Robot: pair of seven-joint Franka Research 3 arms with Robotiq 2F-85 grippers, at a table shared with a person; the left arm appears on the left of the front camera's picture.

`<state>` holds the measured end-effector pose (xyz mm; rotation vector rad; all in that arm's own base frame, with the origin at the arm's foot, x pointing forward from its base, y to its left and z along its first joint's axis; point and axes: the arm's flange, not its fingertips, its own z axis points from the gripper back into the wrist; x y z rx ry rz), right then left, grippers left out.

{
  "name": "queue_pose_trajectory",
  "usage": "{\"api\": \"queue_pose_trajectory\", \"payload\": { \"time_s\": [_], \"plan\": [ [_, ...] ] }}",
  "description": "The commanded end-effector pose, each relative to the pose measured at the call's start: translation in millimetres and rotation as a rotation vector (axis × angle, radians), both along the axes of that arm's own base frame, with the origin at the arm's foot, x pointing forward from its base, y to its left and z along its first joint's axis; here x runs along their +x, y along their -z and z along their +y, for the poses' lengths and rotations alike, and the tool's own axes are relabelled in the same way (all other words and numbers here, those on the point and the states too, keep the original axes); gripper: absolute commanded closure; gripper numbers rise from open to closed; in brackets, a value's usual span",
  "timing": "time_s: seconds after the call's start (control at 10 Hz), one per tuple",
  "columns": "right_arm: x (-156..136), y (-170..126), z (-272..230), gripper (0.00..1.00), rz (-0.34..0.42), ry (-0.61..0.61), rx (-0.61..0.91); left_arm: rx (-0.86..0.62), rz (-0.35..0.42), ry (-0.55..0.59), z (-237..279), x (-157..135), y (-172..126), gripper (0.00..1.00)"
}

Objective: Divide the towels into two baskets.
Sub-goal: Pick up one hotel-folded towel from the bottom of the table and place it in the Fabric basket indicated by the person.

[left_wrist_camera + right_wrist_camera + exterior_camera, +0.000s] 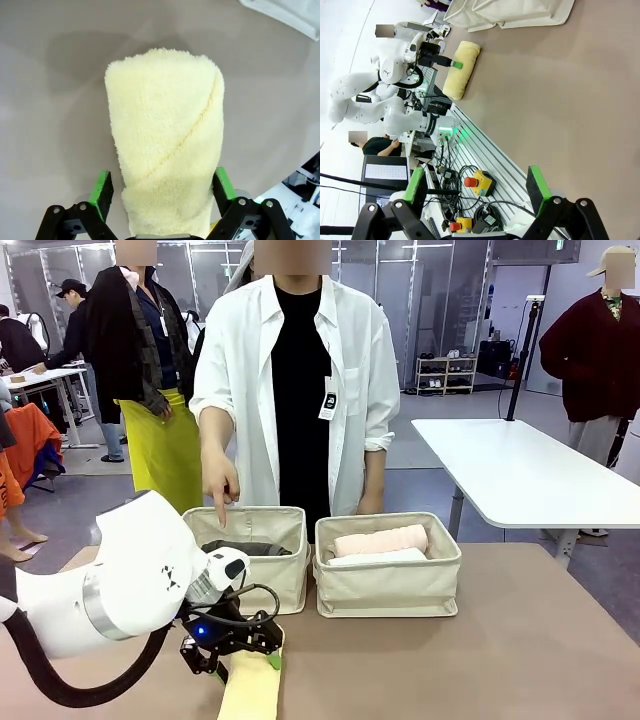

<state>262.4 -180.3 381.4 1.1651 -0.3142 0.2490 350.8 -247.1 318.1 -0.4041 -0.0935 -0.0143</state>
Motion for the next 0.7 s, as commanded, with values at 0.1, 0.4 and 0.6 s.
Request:
{"api": "queue_pose_trajectory", "payload": {
  "time_s": [0.1,0.4,0.6],
  "plan": [
    [1.1,-2.7,2.6,0.0,-0.02,0.002,0.004,-0.025,0.007,0.022,15.0,-36.4,14.5,0.0],
    [1.1,-2.7,2.6,0.0,-0.02,0.002,0.004,-0.036,-0.017,0.061,14.5,-38.7,15.3,0.31],
    [1.1,-2.7,2.6,0.0,-0.02,0.002,0.004,-0.033,-0.023,0.047,16.2,-39.2,14.0,0.51]
  ]
}}
